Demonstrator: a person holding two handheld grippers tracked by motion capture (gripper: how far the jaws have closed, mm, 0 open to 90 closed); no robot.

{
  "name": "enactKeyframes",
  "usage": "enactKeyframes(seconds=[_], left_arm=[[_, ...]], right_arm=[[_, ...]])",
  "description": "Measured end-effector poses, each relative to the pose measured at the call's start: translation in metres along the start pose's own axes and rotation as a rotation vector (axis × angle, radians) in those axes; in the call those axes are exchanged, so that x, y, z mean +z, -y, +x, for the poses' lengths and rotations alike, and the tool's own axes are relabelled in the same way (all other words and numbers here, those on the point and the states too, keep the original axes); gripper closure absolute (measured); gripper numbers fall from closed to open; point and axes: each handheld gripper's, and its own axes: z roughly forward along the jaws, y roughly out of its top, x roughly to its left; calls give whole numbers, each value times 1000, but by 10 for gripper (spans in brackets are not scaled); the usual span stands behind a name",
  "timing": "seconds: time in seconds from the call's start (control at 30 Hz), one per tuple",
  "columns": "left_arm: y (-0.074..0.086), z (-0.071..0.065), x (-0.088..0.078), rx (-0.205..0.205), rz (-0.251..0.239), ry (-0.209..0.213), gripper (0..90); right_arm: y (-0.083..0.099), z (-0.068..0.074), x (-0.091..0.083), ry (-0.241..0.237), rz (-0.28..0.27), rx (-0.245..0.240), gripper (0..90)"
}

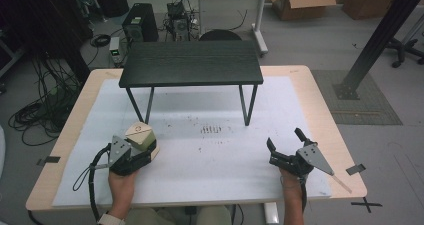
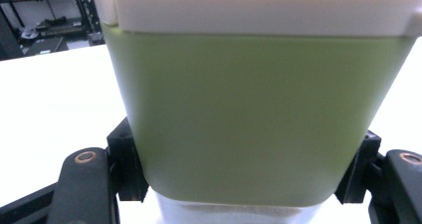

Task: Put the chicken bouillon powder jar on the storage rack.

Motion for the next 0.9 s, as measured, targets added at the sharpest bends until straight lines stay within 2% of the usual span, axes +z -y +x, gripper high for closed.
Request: enactKeyframes(seconds=[0.2,0.33,0.4,0.9], left_arm=[[-8,1,-9,-5,-51,10,288],[-18,4,-19,-33,-100,21,288],[-25,5,-24,-34,-120,20,288],[-65,7,-51,-41,-204,44,289]], right_arm=[[0,0,0,0,1,0,0],[0,0,0,-1,1,0,0],[0,0,0,-1,1,0,0],[0,0,0,0,-2,0,0]])
